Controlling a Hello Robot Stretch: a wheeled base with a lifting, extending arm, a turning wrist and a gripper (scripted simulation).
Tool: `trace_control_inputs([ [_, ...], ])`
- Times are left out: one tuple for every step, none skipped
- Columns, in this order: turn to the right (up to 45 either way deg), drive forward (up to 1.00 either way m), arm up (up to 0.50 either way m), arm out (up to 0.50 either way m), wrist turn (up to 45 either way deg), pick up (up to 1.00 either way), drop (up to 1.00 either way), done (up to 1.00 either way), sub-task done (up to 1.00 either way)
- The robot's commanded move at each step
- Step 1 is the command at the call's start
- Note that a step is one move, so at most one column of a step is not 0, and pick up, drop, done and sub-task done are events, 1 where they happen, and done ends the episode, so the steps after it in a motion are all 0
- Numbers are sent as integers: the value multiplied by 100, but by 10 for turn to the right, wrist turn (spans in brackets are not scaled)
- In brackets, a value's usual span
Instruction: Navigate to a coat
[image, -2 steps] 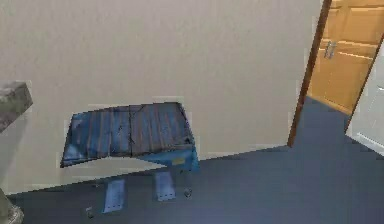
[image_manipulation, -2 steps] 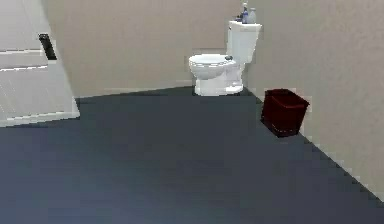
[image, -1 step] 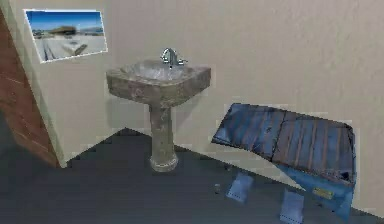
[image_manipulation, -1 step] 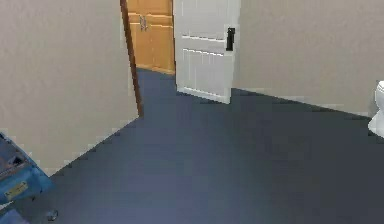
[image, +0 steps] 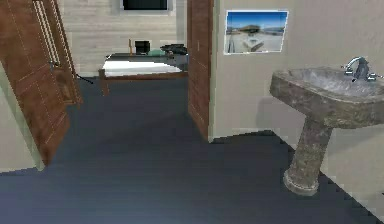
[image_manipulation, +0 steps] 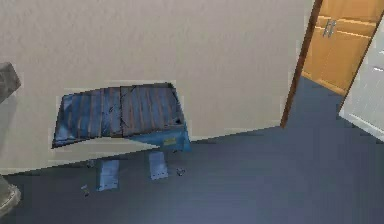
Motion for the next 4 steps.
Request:
trace_control_inputs([
  [-150,0,0,0,0,0,0,0,0],
  [0,100,0,0,0,0,0,0,0],
  [0,100,0,0,0,0,0,0,0],
  [0,100,0,0,0,0,0,0,0],
])
